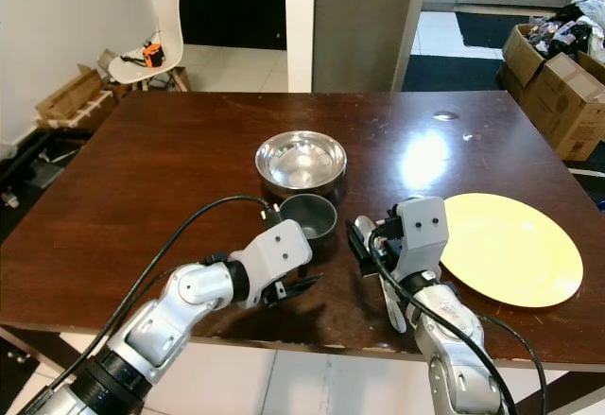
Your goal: Setting the table
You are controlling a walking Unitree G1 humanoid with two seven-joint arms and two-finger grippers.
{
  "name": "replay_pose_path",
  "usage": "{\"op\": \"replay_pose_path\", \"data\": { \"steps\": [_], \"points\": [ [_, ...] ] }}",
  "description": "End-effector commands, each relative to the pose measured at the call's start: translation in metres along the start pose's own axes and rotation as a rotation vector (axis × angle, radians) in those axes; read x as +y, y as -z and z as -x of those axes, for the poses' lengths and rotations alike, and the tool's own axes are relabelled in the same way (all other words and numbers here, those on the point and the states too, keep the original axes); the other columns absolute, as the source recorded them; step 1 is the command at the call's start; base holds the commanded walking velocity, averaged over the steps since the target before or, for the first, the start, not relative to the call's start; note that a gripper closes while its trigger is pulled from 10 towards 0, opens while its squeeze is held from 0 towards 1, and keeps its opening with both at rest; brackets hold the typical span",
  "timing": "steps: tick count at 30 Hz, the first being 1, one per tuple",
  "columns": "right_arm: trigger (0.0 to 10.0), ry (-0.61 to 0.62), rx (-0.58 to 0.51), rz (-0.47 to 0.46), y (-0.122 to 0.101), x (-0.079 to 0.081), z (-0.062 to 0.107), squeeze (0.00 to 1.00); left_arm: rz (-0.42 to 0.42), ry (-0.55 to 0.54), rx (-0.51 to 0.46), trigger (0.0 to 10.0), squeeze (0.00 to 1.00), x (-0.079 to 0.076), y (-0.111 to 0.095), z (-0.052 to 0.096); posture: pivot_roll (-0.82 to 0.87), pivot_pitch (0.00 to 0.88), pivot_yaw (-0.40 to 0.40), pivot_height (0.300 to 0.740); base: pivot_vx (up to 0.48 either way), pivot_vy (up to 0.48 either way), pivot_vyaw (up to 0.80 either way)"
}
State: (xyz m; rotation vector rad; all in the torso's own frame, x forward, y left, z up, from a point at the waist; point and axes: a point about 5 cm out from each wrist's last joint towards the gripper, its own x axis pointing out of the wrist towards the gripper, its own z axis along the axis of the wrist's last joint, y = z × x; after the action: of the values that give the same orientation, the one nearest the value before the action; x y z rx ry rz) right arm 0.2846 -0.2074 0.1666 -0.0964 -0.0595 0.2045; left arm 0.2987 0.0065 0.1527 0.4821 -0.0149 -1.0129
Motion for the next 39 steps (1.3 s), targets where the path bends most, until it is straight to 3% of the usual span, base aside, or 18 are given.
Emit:
{"op": "replay_pose_path", "data": {
  "steps": [1, 7, 8, 10, 11, 14, 17, 19, 24, 26, 27, 31, 32, 34, 39],
  "points": [
    [10.0, 0.019, -0.002, 0.006, 0.000, -0.003, 0.002, 0.00, 0.030, -0.007, 0.011, 10.0, 0.00, 0.003, 0.000, 0.002, -0.06, 0.027, 0.160, 0.740, 0.000, 0.000, 0.00],
    [10.0, 0.037, -0.010, 0.014, -0.003, -0.008, 0.006, 0.00, 0.056, -0.077, 0.015, 10.0, 0.00, 0.022, -0.004, 0.006, -0.07, 0.028, 0.162, 0.740, 0.000, 0.000, 0.00],
    [10.0, 0.003, -0.011, 0.011, -0.005, -0.001, 0.008, 0.00, 0.031, -0.132, 0.026, 10.0, 0.00, 0.035, -0.003, 0.009, -0.07, 0.028, 0.160, 0.740, 0.000, 0.000, 0.00],
    [10.0, 0.003, -0.011, 0.011, -0.005, -0.001, 0.008, 0.00, 0.031, -0.132, 0.026, 10.0, 0.00, 0.035, -0.003, 0.009, -0.07, 0.028, 0.160, 0.740, 0.000, 0.000, 0.00],
    [10.0, -0.056, -0.009, 0.004, -0.008, 0.010, 0.013, 0.00, 0.017, -0.188, 0.037, 10.0, 0.00, 0.050, -0.003, 0.012, -0.07, 0.028, 0.160, 0.740, 0.000, 0.000, 0.00],
    [10.0, -0.113, 0.014, -0.015, -0.007, 0.023, 0.027, 0.00, 0.005, -0.255, 0.051, 10.0, 0.00, 0.066, -0.002, 0.016, -0.06, 0.041, 0.146, 0.740, 0.000, 0.000, 0.00],
    [10.0, -0.124, 0.037, -0.027, -0.004, 0.030, 0.037, 0.00, 0.008, -0.293, 0.061, 10.0, 0.00, 0.074, -0.001, 0.019, -0.06, 0.043, 0.145, 0.740, 0.000, 0.000, 0.00],
    [10.0, -0.110, 0.059, -0.033, -0.001, 0.040, 0.054, 0.00, 0.003, -0.311, 0.076, 10.0, 0.00, 0.079, 0.002, 0.022, -0.08, 0.053, 0.145, 0.740, 0.000, 0.000, 0.00],
    [10.0, 0.044, 0.066, 0.002, 0.002, 0.055, 0.070, 0.00, 0.000, -0.306, 0.088, 10.0, 0.00, 0.077, 0.006, 0.019, -0.10, 0.060, 0.158, 0.740, 0.000, 0.000, 0.00],
    [10.0, 0.065, 0.067, -0.002, 0.003, 0.059, 0.070, 0.00, 0.000, -0.302, 0.086, 10.0, 0.00, 0.076, 0.006, 0.017, -0.10, 0.061, 0.158, 0.740, 0.000, 0.000, 0.00],
    [10.0, 0.062, 0.080, -0.050, 0.009, 0.073, 0.065, 0.00, -0.003, -0.295, 0.084, 10.0, 0.00, 0.074, 0.005, 0.014, -0.10, 0.059, 0.164, 0.740, 0.000, 0.000, 0.00],
    [10.0, 0.036, 0.094, -0.094, 0.012, 0.083, 0.061, 0.00, -0.007, -0.291, 0.082, 10.0, 0.00, 0.074, 0.005, 0.011, -0.09, 0.057, 0.164, 0.740, 0.000, 0.000, 0.00],
    [10.0, -0.011, 0.121, -0.154, 0.019, 0.092, 0.053, 0.00, -0.009, -0.294, 0.080, 10.0, 0.00, 0.076, 0.003, 0.010, -0.08, 0.051, 0.163, 0.740, 0.000, 0.000, 0.00],
    [10.0, -0.052, 0.143, -0.171, 0.027, 0.097, 0.039, 0.00, -0.012, -0.302, 0.076, 10.0, 0.00, 0.078, 0.001, 0.009, -0.08, 0.047, 0.163, 0.740, 0.000, 0.000, 0.00],
    [10.0, -0.122, 0.156, -0.206, 0.031, 0.107, 0.027, 0.00, -0.014, -0.312, 0.072, 10.0, 0.00, 0.080, 0.000, 0.009, -0.07, 0.040, 0.152, 0.740, 0.000, 0.000, 0.00]
  ]
}}
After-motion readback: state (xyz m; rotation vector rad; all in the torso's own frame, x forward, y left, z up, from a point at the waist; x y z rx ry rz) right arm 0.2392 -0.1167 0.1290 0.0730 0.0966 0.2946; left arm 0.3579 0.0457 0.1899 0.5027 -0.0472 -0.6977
